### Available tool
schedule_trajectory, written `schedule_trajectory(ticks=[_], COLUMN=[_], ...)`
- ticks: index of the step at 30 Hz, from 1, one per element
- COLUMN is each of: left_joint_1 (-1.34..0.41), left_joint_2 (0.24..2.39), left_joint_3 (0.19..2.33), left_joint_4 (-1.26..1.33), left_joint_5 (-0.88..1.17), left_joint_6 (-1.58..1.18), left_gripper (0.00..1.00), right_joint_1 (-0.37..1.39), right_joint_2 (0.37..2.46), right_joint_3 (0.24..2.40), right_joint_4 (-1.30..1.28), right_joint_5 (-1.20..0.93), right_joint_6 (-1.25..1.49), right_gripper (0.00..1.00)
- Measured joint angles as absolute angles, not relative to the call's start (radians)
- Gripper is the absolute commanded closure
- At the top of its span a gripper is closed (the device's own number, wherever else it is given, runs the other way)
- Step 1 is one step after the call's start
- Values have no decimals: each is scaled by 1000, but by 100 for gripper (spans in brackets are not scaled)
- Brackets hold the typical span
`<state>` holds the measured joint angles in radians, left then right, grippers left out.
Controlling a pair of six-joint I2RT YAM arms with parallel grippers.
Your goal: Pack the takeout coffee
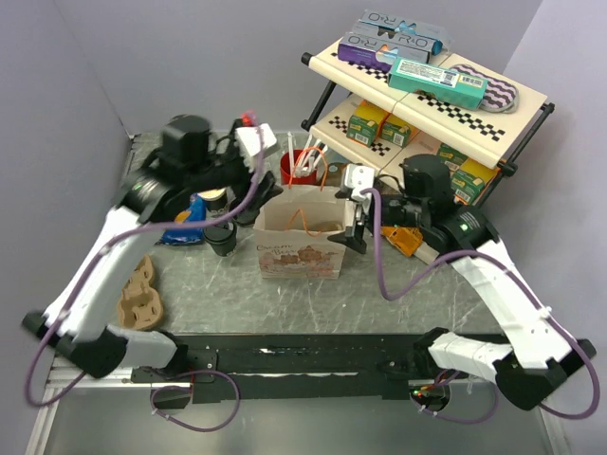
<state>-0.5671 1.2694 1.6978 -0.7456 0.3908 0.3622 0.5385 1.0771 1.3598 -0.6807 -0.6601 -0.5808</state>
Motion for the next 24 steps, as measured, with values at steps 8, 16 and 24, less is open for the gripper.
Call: schedule_trajectory(ticks=[8, 16, 24], left_joint_1=[-526, -526, -519], left_joint_2=[1533, 1634, 1713], left_joint_3=[1692, 1741, 1853], left_joint_4=[-690, -582, -537], left_joint_5=[482, 587, 681], left_joint_6=[352, 292, 239], left_gripper=[10, 29, 99], right_joint_1=[562, 672, 720], right_joint_2=[1252, 1292, 1291], right_joint_3=[1438, 1481, 1481], right_joint_4=[-712, -728, -633], right_joint_5=[-813, -829, -592], right_joint_6=[-672, -701, -591], right_gripper=[0, 9, 100])
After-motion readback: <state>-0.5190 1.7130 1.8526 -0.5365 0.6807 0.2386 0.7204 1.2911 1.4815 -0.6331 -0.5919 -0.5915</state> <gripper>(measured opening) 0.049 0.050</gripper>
